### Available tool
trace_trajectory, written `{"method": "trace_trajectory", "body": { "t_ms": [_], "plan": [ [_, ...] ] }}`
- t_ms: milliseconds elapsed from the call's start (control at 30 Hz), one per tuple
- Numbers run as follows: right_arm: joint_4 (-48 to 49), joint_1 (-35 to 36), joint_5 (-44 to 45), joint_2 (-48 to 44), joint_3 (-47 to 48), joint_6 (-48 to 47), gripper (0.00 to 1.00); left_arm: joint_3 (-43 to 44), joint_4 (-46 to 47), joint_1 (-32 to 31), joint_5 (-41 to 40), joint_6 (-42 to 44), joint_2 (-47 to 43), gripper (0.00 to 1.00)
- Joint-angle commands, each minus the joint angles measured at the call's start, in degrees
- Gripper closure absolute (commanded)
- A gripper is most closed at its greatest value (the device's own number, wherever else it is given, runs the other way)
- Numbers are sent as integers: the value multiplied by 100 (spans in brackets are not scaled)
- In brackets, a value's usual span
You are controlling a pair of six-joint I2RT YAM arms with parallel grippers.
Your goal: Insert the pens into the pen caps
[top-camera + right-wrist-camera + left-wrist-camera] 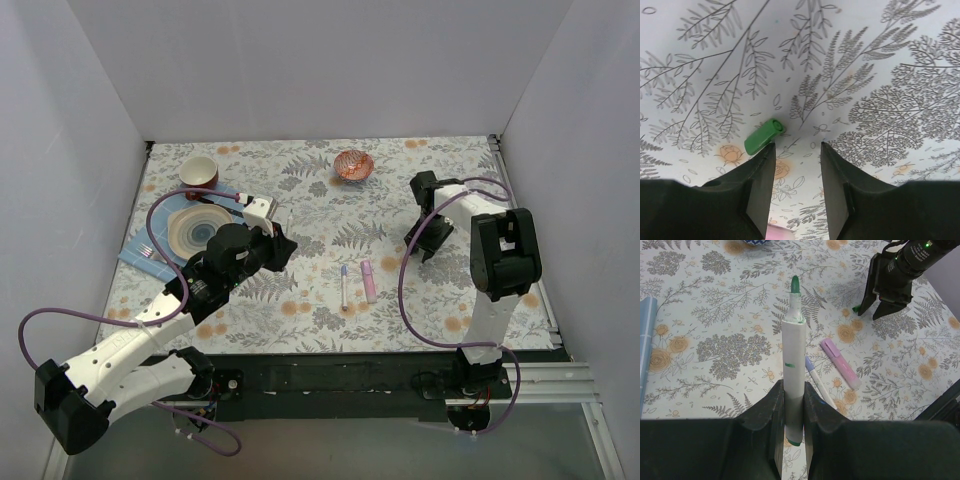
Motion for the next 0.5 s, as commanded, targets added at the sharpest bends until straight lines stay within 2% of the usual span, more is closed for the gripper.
{"method": "trace_trajectory", "body": {
  "t_ms": [0, 133, 300, 467],
  "plan": [
    [182, -9, -365, -107, 164, -114, 52, -57, -23, 29, -68, 44, -116, 98],
    [209, -9, -760, -231, 129, -71, 51, -39, -23, 29, 38, 36, -46, 98],
    [68, -53, -506, -354, 155, 439, 43, -30, -14, 29, 99, 36, -19, 98],
    [15, -159, -629, -292, 252, 957, 40, -39, -14, 29, 108, 18, -89, 98]
  ]
}}
